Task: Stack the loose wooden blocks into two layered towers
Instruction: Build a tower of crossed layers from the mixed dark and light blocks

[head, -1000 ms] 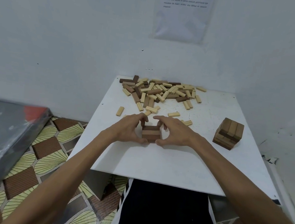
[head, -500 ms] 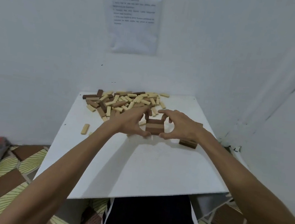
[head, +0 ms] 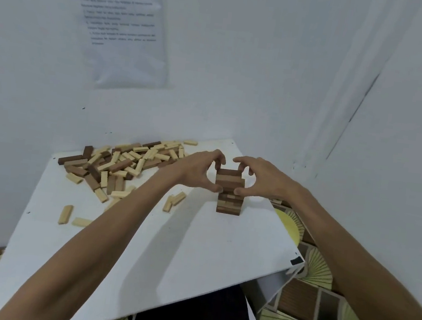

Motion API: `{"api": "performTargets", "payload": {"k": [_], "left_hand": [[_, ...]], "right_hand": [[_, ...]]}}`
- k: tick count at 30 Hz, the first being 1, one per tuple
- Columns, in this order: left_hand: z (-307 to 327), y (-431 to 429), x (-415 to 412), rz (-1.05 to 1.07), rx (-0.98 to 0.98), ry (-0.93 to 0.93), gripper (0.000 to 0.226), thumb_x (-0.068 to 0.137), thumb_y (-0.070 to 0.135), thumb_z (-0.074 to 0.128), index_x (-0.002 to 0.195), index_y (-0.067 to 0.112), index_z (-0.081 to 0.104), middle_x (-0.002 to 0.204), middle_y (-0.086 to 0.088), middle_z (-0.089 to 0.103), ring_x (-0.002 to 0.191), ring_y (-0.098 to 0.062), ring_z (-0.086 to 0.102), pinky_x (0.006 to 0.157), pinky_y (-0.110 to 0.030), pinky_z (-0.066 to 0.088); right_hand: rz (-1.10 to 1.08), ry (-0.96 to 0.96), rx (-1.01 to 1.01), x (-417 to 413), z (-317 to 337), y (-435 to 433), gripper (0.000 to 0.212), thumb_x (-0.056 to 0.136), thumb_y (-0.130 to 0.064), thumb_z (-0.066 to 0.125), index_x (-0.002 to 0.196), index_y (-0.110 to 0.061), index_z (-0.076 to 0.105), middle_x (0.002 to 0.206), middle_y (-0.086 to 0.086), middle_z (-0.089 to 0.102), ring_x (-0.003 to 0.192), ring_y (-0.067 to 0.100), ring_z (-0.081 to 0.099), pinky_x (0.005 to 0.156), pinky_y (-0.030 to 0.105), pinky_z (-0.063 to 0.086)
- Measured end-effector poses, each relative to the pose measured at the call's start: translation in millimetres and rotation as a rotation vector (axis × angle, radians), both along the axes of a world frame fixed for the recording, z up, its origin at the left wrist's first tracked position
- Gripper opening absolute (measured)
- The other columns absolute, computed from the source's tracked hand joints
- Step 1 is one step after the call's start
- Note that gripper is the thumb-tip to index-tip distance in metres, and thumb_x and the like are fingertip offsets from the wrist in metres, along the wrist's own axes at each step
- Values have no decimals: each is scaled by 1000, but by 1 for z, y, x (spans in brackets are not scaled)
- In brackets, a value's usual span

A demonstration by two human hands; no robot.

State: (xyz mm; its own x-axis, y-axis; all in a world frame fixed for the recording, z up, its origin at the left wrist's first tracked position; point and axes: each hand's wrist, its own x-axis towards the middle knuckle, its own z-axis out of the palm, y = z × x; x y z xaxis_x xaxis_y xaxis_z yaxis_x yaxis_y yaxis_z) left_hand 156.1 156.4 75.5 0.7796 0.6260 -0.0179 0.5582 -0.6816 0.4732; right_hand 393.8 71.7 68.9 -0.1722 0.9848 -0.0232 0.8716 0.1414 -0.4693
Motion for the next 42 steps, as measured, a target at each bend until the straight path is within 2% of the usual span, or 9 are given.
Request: {"api": "performTargets", "payload": {"k": [4, 13, 27, 30, 35, 39, 42], "left_hand": [[-2, 5, 15, -41, 1, 32, 68, 77, 48, 84, 129, 28, 44, 115, 15, 55, 91, 0, 45, 71, -24, 35], [-8, 12, 18, -41, -10, 81, 71, 76, 52, 84, 130, 31, 44, 111, 22, 52, 92, 3, 44, 71, -23, 34], [-15, 14, 19, -47, -32, 59, 75, 73, 49, 87, 131, 27, 45, 115, 15, 56, 88, 1, 45, 69, -22, 33], [-18, 15, 19, -46, -55, 42, 77, 73, 48, 88, 134, 26, 45, 116, 14, 56, 88, -1, 46, 71, -24, 35], [-23, 15, 17, -33, -94, 23, 81, 73, 50, 87, 137, 28, 44, 119, 13, 57, 96, -12, 53, 75, -27, 41], [-26, 15, 16, -27, -106, 21, 84, 72, 53, 86, 140, 27, 44, 122, 13, 56, 102, -14, 55, 82, -31, 47], [-28, 14, 13, -25, -129, 26, 95, 70, 58, 87, 146, 27, 38, 126, 16, 55, 109, -13, 54, 90, -33, 48]], "right_hand": [[-25, 2, -13, 12, -4, -1, 88, 79, -50, 83, 153, -35, 37, 125, -18, 55, 108, 11, 49, 91, 29, 41], [-31, -3, -47, 12, -12, -1, 88, 81, -50, 81, 154, -34, 35, 126, -17, 55, 108, 10, 48, 93, 31, 42], [-39, 4, -74, 10, -17, -1, 91, 80, -47, 83, 155, -31, 34, 129, -14, 54, 108, 14, 50, 92, 31, 45], [-41, 18, -93, 10, -17, -1, 91, 82, -44, 83, 156, -30, 32, 131, -12, 52, 107, 14, 53, 88, 29, 43], [-50, 40, -111, 9, -18, -3, 91, 83, -43, 82, 157, -30, 30, 133, -11, 50, 110, 15, 54, 87, 27, 42], [-49, 43, -110, 8, -17, -4, 93, 83, -43, 82, 158, -30, 29, 133, -11, 50, 110, 15, 54, 87, 27, 42], [-53, 48, -126, 9, -18, -5, 98, 81, -46, 84, 159, -32, 26, 135, -12, 49, 113, 14, 54, 90, 27, 43]]}}
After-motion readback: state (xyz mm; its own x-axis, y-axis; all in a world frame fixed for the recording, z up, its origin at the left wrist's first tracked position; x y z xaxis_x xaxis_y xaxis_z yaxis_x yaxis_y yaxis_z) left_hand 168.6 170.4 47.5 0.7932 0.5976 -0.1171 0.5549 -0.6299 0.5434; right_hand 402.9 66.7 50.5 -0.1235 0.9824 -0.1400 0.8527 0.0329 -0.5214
